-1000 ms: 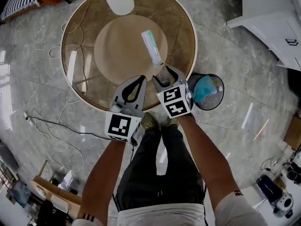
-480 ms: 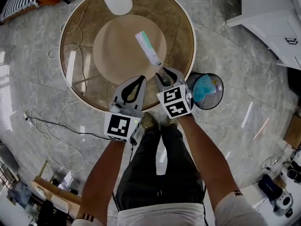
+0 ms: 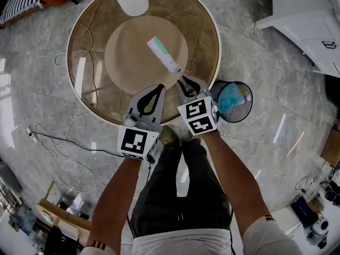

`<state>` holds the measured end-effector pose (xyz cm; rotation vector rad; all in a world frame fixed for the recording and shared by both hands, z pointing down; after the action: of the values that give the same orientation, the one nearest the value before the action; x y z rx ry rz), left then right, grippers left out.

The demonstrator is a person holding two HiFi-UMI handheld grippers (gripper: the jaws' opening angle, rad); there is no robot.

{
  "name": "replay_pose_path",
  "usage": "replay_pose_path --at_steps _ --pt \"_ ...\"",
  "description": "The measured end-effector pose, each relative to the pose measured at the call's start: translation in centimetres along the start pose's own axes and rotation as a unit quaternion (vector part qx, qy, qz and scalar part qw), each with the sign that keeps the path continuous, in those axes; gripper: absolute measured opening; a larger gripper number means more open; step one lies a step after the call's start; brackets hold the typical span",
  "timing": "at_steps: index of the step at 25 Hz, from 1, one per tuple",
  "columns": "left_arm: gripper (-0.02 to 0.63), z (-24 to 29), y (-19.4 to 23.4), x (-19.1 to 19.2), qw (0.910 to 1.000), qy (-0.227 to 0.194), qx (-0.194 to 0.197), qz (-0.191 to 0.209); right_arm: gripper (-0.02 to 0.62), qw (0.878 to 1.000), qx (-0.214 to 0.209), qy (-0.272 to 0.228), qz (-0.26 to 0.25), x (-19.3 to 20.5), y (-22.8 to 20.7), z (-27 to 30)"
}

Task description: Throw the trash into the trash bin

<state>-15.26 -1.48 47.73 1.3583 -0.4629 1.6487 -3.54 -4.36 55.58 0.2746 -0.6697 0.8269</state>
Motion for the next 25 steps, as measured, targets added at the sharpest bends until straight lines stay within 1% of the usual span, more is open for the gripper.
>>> replay_pose_path --at_steps 6,10,15,20,25 --pt "0.000 -0.1 -0.2 0.1 1.0000 -0.002 -0.002 0.007 0.066 0.999 -0.004 -0.033 0.024 -0.6 0.0 -1.1" --pt "0.000 -0.1 -0.6 0.0 1.0000 -0.002 0.003 0.007 0.066 0.996 -0.001 -0.070 0.046 -1.4 0.0 -2.7" --pt "0.000 0.2 -1.5 -0.4 0.9999 -0.002 0.010 0.010 0.066 0.992 0.000 -0.113 0.056 -2.0 0.2 -5.4" --pt "0.000 0.9 -3.2 -0.7 0.9996 -0.005 0.021 0.020 0.066 0.987 0.015 -0.145 0.074 -1.5 -0.6 -8.1" --pt "0.000 1.9 -6.2 -0.9 0.9989 -0.004 0.041 0.025 0.066 0.980 0.031 -0.178 0.087 -0.3 -1.7 -11.6"
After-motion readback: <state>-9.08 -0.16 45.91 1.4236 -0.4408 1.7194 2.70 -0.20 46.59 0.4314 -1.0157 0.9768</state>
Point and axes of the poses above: the fingertips, and each gripper's own axes: z forward along the fingers, y to its left, x out of its underside, the point moved 7 cm from there along -z, backward along the fingers
